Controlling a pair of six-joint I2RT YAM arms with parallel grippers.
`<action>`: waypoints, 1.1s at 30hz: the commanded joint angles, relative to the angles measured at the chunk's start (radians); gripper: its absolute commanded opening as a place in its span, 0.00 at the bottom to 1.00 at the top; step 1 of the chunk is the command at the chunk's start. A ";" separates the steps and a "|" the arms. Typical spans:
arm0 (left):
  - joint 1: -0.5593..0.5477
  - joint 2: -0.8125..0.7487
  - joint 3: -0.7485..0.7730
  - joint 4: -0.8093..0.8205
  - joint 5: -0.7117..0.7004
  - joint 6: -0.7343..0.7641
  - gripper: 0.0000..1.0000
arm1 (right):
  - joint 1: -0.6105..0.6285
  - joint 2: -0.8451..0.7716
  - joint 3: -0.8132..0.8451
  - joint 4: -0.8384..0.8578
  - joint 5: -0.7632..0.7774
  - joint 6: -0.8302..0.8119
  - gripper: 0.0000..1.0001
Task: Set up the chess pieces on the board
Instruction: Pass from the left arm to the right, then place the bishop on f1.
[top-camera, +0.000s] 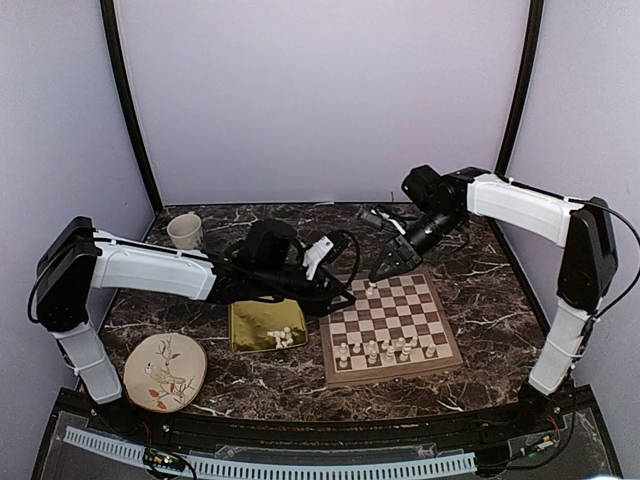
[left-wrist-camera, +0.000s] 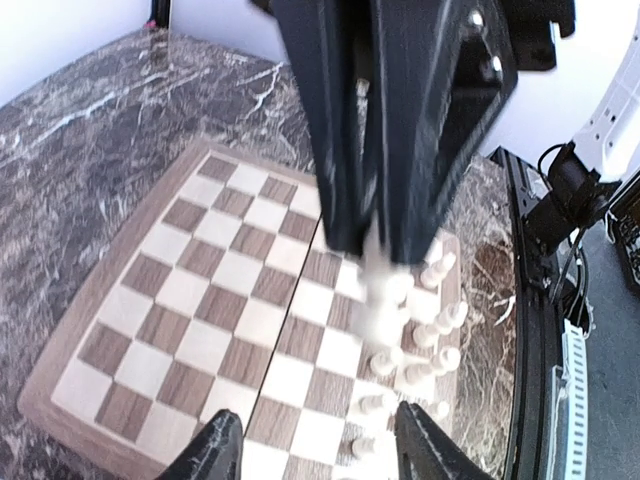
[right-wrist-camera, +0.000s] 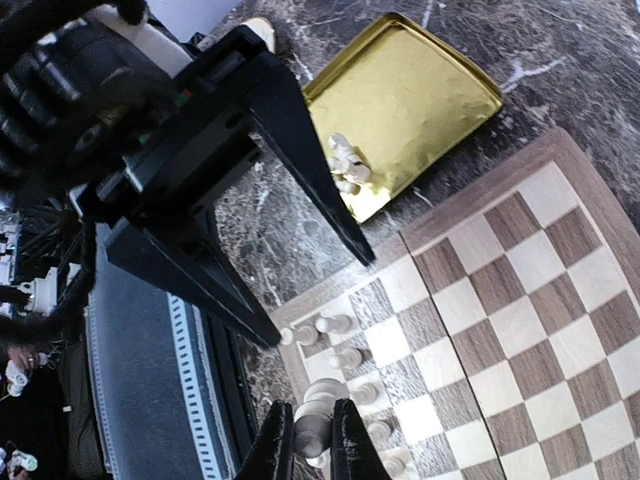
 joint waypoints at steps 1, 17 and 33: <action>-0.002 -0.093 -0.038 -0.053 0.005 -0.005 0.54 | -0.028 -0.072 -0.086 0.037 0.125 -0.071 0.08; -0.002 -0.146 -0.068 -0.090 -0.020 -0.040 0.59 | -0.040 -0.400 -0.463 0.063 0.356 -0.219 0.09; -0.002 -0.123 -0.058 -0.103 -0.029 -0.055 0.58 | 0.002 -0.463 -0.646 0.163 0.340 -0.314 0.11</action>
